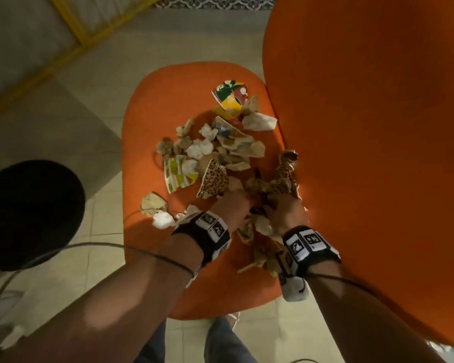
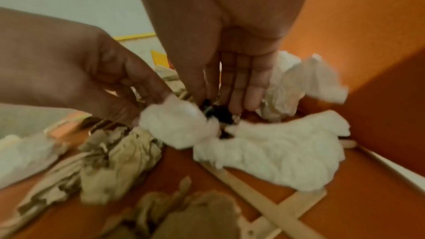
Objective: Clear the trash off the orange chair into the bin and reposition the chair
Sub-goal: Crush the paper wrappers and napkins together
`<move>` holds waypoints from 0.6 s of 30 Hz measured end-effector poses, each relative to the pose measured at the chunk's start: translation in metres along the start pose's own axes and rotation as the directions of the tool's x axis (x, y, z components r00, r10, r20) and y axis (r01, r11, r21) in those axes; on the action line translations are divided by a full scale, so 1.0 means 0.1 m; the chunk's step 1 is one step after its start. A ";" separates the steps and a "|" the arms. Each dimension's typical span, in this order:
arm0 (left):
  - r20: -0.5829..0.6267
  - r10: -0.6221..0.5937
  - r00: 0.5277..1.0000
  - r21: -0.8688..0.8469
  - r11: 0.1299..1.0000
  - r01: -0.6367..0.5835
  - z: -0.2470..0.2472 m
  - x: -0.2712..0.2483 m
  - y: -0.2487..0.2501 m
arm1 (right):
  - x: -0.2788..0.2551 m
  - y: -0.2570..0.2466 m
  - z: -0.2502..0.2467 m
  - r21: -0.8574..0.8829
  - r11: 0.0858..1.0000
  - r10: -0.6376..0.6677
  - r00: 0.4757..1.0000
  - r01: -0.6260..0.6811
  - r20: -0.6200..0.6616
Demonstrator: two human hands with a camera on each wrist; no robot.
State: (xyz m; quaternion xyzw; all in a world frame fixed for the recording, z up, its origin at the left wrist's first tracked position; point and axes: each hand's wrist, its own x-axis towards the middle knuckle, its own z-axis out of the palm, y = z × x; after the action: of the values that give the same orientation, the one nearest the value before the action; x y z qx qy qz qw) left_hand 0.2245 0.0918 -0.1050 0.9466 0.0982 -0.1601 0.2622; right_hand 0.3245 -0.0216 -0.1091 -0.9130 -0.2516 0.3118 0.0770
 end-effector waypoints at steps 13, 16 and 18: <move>0.309 -0.032 0.951 0.472 0.873 -0.124 -0.11 0.05 -0.10 | 0.23 -0.20 0.15 0.079 0.994 0.066 0.991 -0.075 0.116; 0.299 -0.037 0.954 0.473 0.873 -0.114 -0.10 0.03 -0.11 | 0.15 -0.19 -0.01 0.104 0.989 0.097 0.988 -0.110 0.124; 0.281 -0.046 0.959 0.451 0.888 -0.089 -0.10 0.01 -0.13 | 0.05 -0.15 -0.14 0.104 0.981 0.149 0.981 -0.162 0.122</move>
State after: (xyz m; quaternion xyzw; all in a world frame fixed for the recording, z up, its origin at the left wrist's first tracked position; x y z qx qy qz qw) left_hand 0.2243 0.1086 -0.1033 0.9497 0.0083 -0.3100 0.0443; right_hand 0.3302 -0.0053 -0.0964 -0.9047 -0.1651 0.3822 0.0898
